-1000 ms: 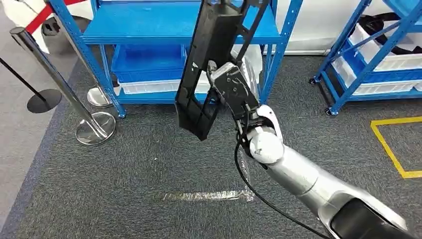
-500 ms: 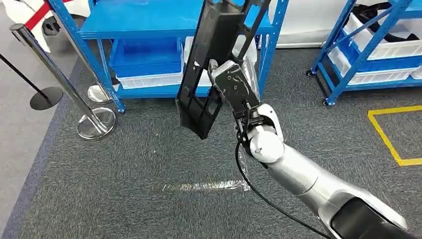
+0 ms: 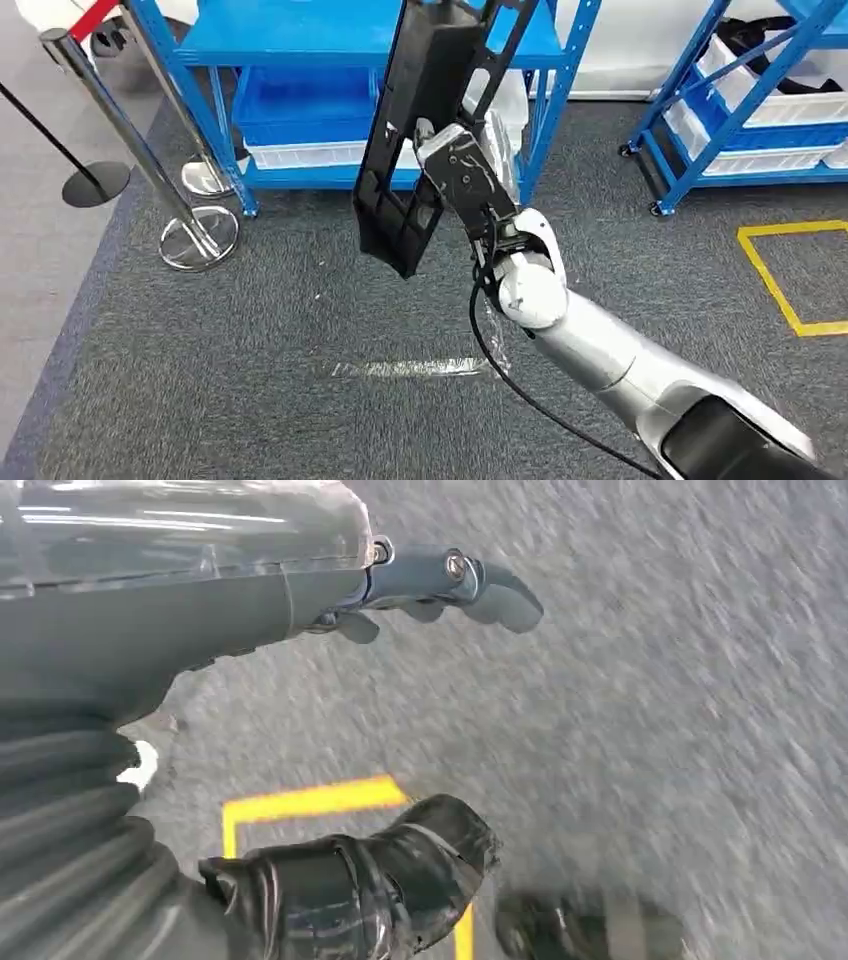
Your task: Take the parts from the cabinet and place them on the table.
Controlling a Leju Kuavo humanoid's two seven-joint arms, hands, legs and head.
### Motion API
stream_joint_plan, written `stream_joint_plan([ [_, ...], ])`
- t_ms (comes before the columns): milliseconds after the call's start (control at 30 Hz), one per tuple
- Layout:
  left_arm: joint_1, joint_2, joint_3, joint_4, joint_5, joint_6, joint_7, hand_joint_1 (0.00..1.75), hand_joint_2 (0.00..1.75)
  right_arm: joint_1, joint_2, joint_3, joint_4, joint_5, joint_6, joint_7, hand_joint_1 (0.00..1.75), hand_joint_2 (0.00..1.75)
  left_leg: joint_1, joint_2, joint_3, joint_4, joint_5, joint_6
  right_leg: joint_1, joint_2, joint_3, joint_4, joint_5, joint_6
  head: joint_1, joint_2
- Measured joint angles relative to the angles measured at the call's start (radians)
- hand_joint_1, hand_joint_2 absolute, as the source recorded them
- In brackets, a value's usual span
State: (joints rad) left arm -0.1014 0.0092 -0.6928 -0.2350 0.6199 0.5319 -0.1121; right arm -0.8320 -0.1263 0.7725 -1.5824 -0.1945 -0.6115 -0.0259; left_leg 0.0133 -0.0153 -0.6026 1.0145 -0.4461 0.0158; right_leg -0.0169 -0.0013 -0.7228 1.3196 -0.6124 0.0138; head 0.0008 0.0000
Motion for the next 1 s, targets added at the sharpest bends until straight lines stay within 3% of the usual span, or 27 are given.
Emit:
stream_joint_plan([
  [33,0.000,0.000,-0.004,0.000,-0.011,0.024,0.013,0.00,1.75,0.002,0.000,0.000,0.000,0.009,-0.003,0.003,1.75,1.75,-0.001,-0.007,-0.004,0.002,0.001,0.001,0.000,0.000,-0.014,0.034,-0.003,-0.001,-0.001,0.000],
  [67,0.001,0.001,-0.012,0.001,-0.025,0.055,0.028,0.00,1.75,0.004,-0.001,0.000,0.000,0.019,-0.008,0.006,1.75,1.75,-0.001,-0.014,-0.007,0.007,0.002,0.001,0.000,0.000,-0.004,0.021,0.015,-0.002,0.000,0.000],
  [133,0.000,0.002,-0.026,0.001,-0.048,0.107,0.045,0.00,1.75,0.003,-0.001,0.000,-0.003,0.033,-0.011,0.014,1.75,1.75,-0.001,-0.032,-0.014,0.018,0.002,0.000,-0.003,0.009,0.072,-0.116,0.091,-0.007,0.000,0.000],
  [167,-0.002,0.002,-0.030,0.001,-0.059,0.134,0.046,0.00,1.75,0.003,-0.001,0.000,-0.009,0.042,-0.013,0.018,1.75,1.75,-0.001,-0.042,-0.017,0.025,0.000,-0.001,-0.005,0.032,0.118,-0.204,0.125,-0.010,0.000,0.000],
  [200,-0.004,0.002,-0.034,0.002,-0.074,0.148,0.036,0.00,1.75,0.003,-0.002,0.000,-0.013,0.056,-0.018,0.021,1.75,1.75,-0.004,-0.046,-0.027,0.030,0.001,-0.007,-0.008,0.077,0.129,-0.230,0.105,-0.010,-0.001,0.000],
  [233,-0.010,0.002,-0.037,0.008,-0.091,0.159,0.015,0.00,1.75,0.004,-0.002,0.000,-0.022,0.079,-0.027,0.024,1.75,1.75,-0.006,-0.057,-0.038,0.043,0.005,-0.012,-0.011,0.078,0.130,-0.244,0.109,-0.008,-0.003,0.000],
  [300,-0.014,0.002,-0.039,0.026,-0.122,0.167,-0.019,0.00,1.75,0.006,-0.008,-0.002,-0.033,0.106,-0.032,0.034,1.75,1.75,0.004,-0.079,-0.048,0.030,0.019,-0.030,0.000,0.058,0.126,-0.240,0.114,-0.015,-0.001,0.000],
  [333,-0.014,0.002,-0.039,0.035,-0.140,0.169,-0.027,0.00,1.75,0.006,-0.009,-0.002,-0.038,0.115,-0.032,0.040,1.75,1.75,0.004,-0.088,-0.050,0.027,0.025,-0.038,-0.002,0.048,0.125,-0.245,0.120,-0.023,0.000,0.000],
  [367,-0.016,0.002,-0.039,0.044,-0.163,0.169,-0.035,0.00,1.75,0.006,-0.010,-0.002,-0.044,0.126,-0.031,0.045,1.75,1.75,0.006,-0.068,-0.058,0.032,0.016,-0.041,-0.010,0.034,0.127,-0.253,0.127,-0.031,-0.001,0.000],
  [400,-0.018,-0.001,-0.039,0.048,-0.187,0.169,-0.044,0.00,1.75,0.007,-0.010,-0.002,-0.051,0.138,-0.030,0.051,1.75,1.75,0.000,-0.026,-0.065,0.054,-0.006,-0.047,-0.008,0.026,0.127,-0.257,0.130,-0.035,-0.008,0.000],
  [433,-0.024,-0.001,-0.039,0.055,-0.212,0.169,-0.050,0.00,1.75,0.008,-0.014,-0.004,-0.060,0.154,-0.030,0.058,1.75,1.75,0.002,-0.006,-0.089,0.115,-0.047,-0.051,-0.007,0.012,0.126,-0.258,0.132,-0.039,-0.014,0.000],
  [500,-0.035,-0.001,-0.033,0.074,-0.243,0.169,-0.068,0.00,1.75,0.019,-0.029,-0.009,-0.077,0.182,-0.033,0.067,1.75,1.75,0.003,0.004,-0.141,0.254,-0.109,-0.055,-0.002,-0.015,0.126,-0.258,0.134,-0.040,-0.015,0.000],
  [533,-0.038,-0.002,-0.025,0.081,-0.256,0.169,-0.072,0.00,1.75,0.033,-0.034,-0.012,-0.086,0.188,-0.035,0.069,1.75,1.75,0.003,0.006,-0.153,0.294,-0.116,-0.056,-0.001,-0.028,0.126,-0.258,0.134,-0.040,-0.014,0.000],
  [567,-0.038,-0.002,-0.011,0.089,-0.289,0.169,-0.071,0.00,1.75,0.049,-0.044,-0.018,-0.095,0.193,-0.037,0.070,1.75,1.75,0.002,0.008,-0.144,0.288,-0.104,-0.054,0.001,-0.041,0.126,-0.258,0.134,-0.041,-0.014,0.000],
  [633,-0.035,-0.002,0.011,0.092,-0.351,0.169,-0.063,0.00,1.75,0.081,-0.055,-0.030,-0.109,0.194,-0.040,0.069,1.75,1.75,-0.002,0.017,-0.066,0.159,-0.035,-0.044,0.003,-0.063,0.127,-0.258,0.134,-0.040,-0.014,0.000],
  [667,-0.034,-0.002,0.022,0.092,-0.382,0.169,-0.053,0.00,1.75,0.091,-0.059,-0.037,-0.113,0.191,-0.040,0.066,1.75,1.75,-0.006,0.035,-0.019,0.077,-0.002,-0.034,0.003,-0.072,0.127,-0.258,0.133,-0.040,-0.015,0.000],
  [700,-0.035,0.000,0.036,0.093,-0.427,0.169,-0.042,0.00,1.75,0.099,-0.064,-0.045,-0.117,0.188,-0.039,0.061,1.75,1.75,-0.018,0.083,0.002,0.025,-0.013,-0.026,0.004,-0.080,0.127,-0.261,0.134,-0.039,-0.013,0.000],
  [733,-0.036,0.000,0.055,0.093,-0.476,0.169,-0.032,0.00,1.75,0.108,-0.073,-0.052,-0.120,0.184,-0.035,0.053,1.75,1.75,-0.030,0.086,0.011,0.008,-0.011,-0.018,0.009,-0.090,0.125,-0.261,0.137,-0.034,-0.015,0.000],
  [833,-0.017,0.000,0.141,0.086,-0.677,0.170,0.019,0.00,1.75,0.143,-0.087,-0.059,-0.121,0.137,-0.020,0.040,1.75,1.75,-0.030,0.053,0.004,0.002,-0.001,-0.002,0.010,-0.121,0.133,-0.275,0.144,-0.021,-0.016,0.000],
  [867,-0.009,-0.001,0.172,0.079,-0.745,0.170,0.035,0.00,1.75,0.166,-0.089,-0.063,-0.121,0.108,-0.006,0.023,1.75,1.75,-0.017,0.043,0.017,-0.021,0.012,0.005,0.011,-0.113,0.134,-0.272,0.135,-0.013,-0.014,0.000],
  [900,0.000,-0.008,0.202,0.071,-0.801,0.170,0.045,0.00,1.75,0.187,-0.094,-0.070,-0.117,0.082,0.006,-0.004,1.75,1.75,-0.017,0.036,0.020,-0.029,0.018,0.004,0.003,-0.059,0.128,-0.259,0.123,-0.007,-0.014,0.000],
  [933,0.006,-0.010,0.229,0.068,-0.841,0.170,0.056,0.00,1.75,0.203,-0.097,-0.075,-0.114,0.061,0.017,-0.032,1.75,1.75,-0.015,0.028,0.018,-0.031,0.021,0.009,0.004,-0.022,0.109,-0.215,0.091,-0.006,-0.013,0.000],
  [967,0.008,-0.013,0.256,0.065,-0.867,0.170,0.064,0.00,1.75,0.219,-0.100,-0.077,-0.110,0.044,0.023,-0.059,1.75,1.75,-0.015,0.019,0.012,-0.031,0.025,0.015,0.005,-0.005,0.073,-0.135,0.047,-0.005,-0.011,0.000],
  [1000,0.008,-0.015,0.280,0.063,-0.890,0.170,0.070,0.00,1.75,0.240,-0.102,-0.081,-0.107,0.039,0.025,-0.075,1.75,1.75,-0.015,0.006,0.009,-0.029,0.026,0.016,0.005,0.000,0.037,-0.056,0.015,-0.003,-0.012,0.000],
])
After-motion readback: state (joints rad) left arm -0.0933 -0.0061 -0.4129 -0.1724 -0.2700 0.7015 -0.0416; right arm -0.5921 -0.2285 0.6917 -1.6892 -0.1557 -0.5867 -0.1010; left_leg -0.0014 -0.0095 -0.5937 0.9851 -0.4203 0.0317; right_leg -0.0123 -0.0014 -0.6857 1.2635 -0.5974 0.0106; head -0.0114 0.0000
